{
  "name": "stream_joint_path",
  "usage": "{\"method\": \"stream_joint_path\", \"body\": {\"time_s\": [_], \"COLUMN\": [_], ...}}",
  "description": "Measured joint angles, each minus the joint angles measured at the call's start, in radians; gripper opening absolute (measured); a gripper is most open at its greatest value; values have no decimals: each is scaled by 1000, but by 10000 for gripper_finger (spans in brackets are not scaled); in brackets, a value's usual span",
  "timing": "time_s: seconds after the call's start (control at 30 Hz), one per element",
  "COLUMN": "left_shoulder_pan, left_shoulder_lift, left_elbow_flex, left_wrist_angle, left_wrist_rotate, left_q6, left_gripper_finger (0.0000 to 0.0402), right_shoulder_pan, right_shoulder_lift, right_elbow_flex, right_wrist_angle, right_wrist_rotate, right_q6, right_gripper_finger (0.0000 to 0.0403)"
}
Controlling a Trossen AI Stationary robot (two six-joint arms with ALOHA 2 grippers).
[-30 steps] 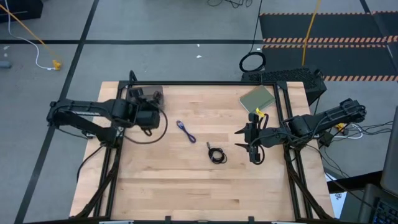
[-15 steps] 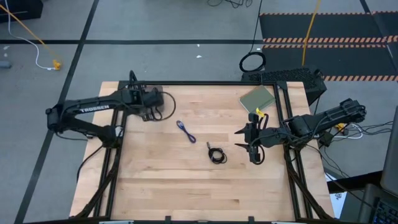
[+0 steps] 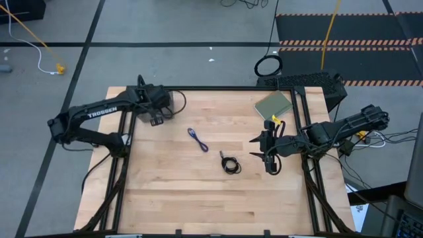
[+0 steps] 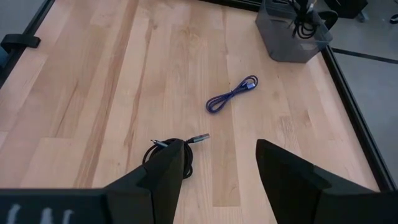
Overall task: Pick and place USB-C Cables
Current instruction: Put the bottom black charger cable into the black bin
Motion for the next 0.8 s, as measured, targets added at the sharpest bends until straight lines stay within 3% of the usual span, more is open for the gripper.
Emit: {"method": "stream_joint_path", "body": {"time_s": [0.2, 0.4, 0.8], "left_shoulder_pan": [61, 128, 185], "left_shoulder_lift": [0, 4, 79], "left_elbow_flex": [0, 0, 0], "left_wrist_angle": [60, 110, 110], "left_wrist_rotate": [81, 184, 197], "left_q6": [44, 77, 12], "left_gripper_finger": [36, 22, 49], "right_shoulder_pan": [0, 0, 0], "right_shoulder_lift": [0, 0, 0], "right_elbow_flex": [0, 0, 0], "right_wrist_angle": [0, 0, -4], "right_wrist_rotate": [0, 0, -1], "right_q6": [0, 0, 0], "right_gripper_finger": [194, 194, 194]}}
